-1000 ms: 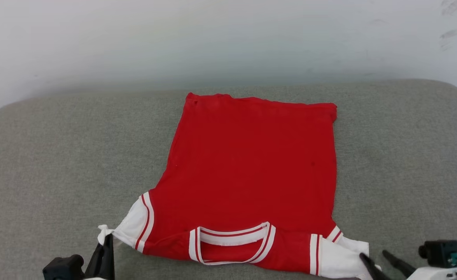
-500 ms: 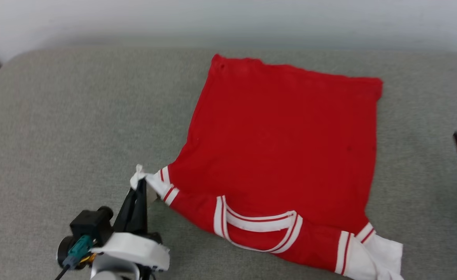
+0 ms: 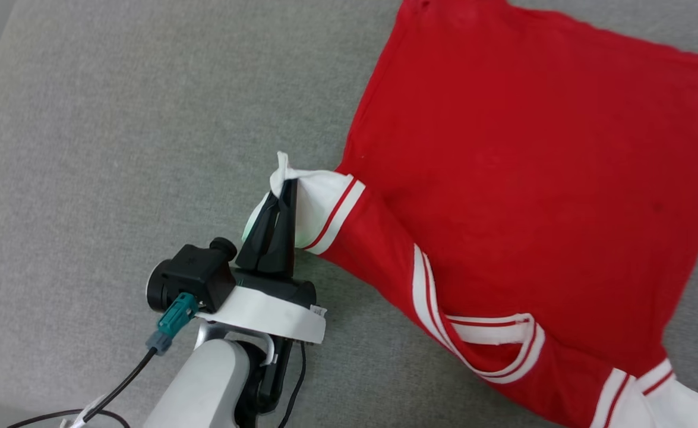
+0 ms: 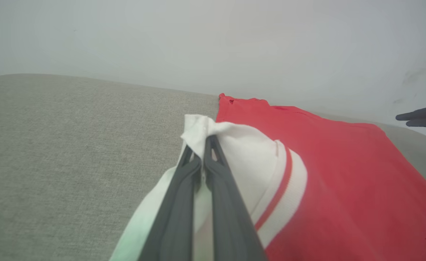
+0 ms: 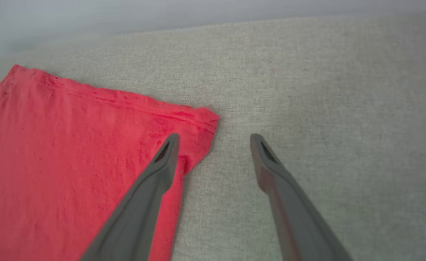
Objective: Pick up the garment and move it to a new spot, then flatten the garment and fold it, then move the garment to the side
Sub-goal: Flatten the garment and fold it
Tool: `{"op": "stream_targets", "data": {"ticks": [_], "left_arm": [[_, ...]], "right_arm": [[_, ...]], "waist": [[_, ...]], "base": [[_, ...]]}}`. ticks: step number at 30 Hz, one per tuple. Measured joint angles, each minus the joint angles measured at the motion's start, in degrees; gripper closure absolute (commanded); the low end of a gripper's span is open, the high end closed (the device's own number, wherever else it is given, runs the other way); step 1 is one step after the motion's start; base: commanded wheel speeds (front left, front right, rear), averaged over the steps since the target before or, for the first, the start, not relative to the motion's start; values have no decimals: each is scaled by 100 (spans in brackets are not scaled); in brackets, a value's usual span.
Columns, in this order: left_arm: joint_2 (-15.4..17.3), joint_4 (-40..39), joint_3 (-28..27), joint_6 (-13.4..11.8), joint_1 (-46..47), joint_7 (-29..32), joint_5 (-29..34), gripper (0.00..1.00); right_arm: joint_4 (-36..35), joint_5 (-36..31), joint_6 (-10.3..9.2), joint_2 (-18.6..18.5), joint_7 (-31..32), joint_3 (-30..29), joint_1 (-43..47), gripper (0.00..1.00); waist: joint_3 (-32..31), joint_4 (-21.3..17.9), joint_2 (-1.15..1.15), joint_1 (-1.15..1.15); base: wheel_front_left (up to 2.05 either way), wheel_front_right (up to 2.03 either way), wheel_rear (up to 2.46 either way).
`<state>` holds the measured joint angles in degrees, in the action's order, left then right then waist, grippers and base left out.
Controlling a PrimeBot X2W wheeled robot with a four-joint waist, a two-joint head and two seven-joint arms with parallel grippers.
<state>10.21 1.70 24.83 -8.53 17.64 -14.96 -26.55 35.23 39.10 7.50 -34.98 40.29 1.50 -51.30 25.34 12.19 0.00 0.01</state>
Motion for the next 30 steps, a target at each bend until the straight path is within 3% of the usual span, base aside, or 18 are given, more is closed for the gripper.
{"op": "stream_targets", "data": {"ticks": [10, 11, 12, 13, 22, 30], "left_arm": [[-381, -30, -267, 331, 30, -4, 394, 100], [-399, -29, -300, 355, 26, -4, 427, 100], [-423, -16, -322, 388, 25, -4, 444, 100], [-453, 2, -342, 412, 21, -4, 478, 100], [-589, 225, -561, 604, -98, -11, 620, 100], [-609, 502, -1003, 700, -432, -11, 637, 100]], "right_arm": [[661, -320, 2, 271, 1009, -213, -614, 0], [731, -361, 4, 279, 1074, -264, -639, 26], [781, -428, 7, 285, 1151, -298, -677, 68], [828, -458, 7, 294, 1224, -344, -719, 100], [608, -655, 1, 406, 1044, -358, -633, 100], [-535, -348, 1, -102, 758, 220, 36, 100]], "waist": [[565, 380, 0, 0], [582, 391, 0, 0], [590, 400, 0, -1], [585, 407, 0, -1], [356, 353, 0, -1], [-254, 93, 0, -1]], "base": [[0, 0, 0], [0, 0, 0], [0, 0, 0], [0, 0, 0], [0, 0, 0], [0, 0, 0]]}}
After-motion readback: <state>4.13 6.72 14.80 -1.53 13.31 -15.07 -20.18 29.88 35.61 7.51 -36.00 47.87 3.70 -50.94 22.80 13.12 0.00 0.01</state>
